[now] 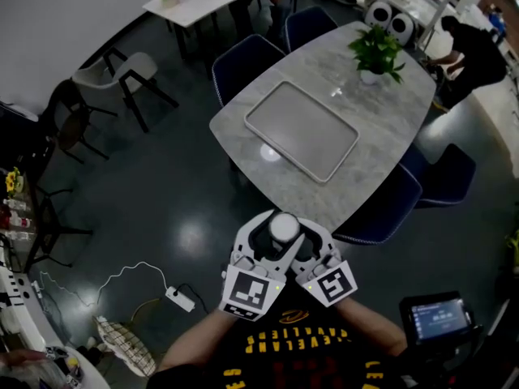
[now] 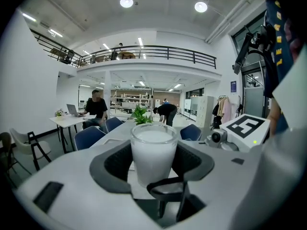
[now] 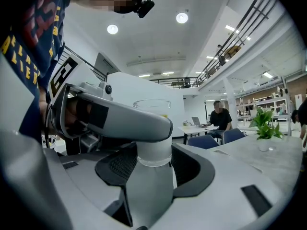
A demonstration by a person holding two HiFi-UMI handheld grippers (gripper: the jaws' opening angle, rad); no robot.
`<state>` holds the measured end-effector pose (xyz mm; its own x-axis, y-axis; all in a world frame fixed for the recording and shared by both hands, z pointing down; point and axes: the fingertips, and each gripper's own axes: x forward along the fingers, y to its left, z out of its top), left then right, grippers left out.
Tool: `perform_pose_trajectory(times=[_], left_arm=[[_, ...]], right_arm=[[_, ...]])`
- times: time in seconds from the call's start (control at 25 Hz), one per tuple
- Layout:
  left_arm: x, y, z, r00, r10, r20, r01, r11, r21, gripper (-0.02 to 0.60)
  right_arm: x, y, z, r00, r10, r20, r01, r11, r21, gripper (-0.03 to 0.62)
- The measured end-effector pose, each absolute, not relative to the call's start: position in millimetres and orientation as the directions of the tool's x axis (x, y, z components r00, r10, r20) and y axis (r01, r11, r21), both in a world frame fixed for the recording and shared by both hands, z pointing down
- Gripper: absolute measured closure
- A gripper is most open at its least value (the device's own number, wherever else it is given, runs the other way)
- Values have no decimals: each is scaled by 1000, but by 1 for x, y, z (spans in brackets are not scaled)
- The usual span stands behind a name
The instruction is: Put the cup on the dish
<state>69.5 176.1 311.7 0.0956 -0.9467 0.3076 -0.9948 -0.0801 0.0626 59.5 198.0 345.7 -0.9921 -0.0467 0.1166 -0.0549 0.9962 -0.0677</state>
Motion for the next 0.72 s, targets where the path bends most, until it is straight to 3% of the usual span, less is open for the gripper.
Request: perform_pose_trajectory(times=[0.72], left_arm=[[58, 60, 309, 281, -917, 283, -958, -287, 21, 322]], right_arm=[[43, 77, 344, -964, -225, 144, -228, 974, -6, 368]])
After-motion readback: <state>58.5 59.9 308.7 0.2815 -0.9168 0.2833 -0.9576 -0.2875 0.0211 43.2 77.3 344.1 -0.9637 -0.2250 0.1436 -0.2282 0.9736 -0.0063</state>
